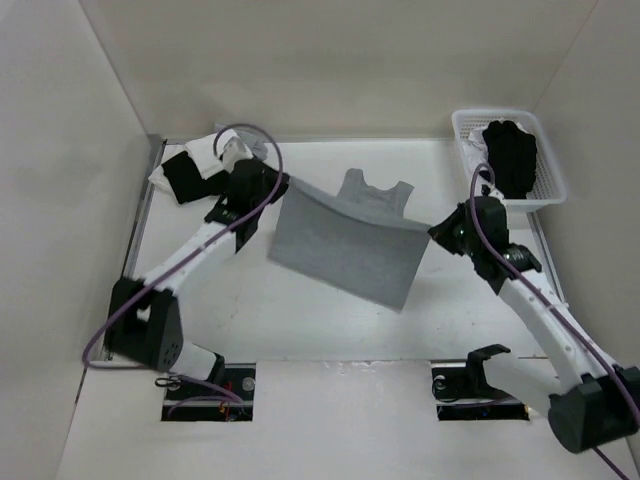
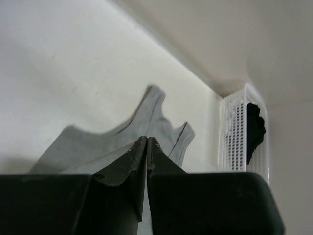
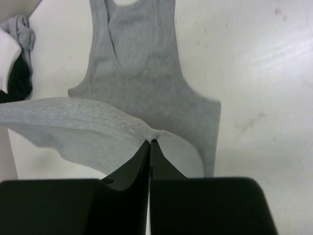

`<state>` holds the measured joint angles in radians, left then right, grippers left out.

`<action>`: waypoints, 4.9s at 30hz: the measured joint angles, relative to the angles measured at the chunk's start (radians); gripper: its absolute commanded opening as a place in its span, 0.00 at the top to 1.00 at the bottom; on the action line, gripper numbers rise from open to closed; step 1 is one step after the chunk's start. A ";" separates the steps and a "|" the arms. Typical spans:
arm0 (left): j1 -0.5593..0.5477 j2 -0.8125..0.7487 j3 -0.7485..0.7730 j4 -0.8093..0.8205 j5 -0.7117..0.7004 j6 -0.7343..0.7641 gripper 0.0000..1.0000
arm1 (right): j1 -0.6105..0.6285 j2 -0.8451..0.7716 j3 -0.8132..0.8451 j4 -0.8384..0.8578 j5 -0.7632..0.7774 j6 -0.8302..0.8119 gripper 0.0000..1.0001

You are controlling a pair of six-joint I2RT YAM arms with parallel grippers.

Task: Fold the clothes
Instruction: Fold the tank top

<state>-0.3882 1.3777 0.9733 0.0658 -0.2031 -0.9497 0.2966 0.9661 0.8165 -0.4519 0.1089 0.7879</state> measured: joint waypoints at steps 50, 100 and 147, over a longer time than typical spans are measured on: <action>0.093 0.348 -0.323 0.405 0.128 -0.042 0.96 | 0.163 0.051 -0.539 0.525 0.052 0.166 0.60; 0.117 -0.786 -0.428 0.040 0.156 -0.096 1.00 | 0.713 -0.470 -0.022 -0.014 0.438 0.197 0.99; 0.243 0.129 -0.249 0.248 0.143 -0.013 0.98 | -0.110 0.484 0.006 0.532 -0.334 -0.052 0.91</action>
<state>-0.1452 1.5066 0.7238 0.3141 -0.0601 -0.9627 0.1864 1.4502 0.8227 0.0799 -0.2253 0.7357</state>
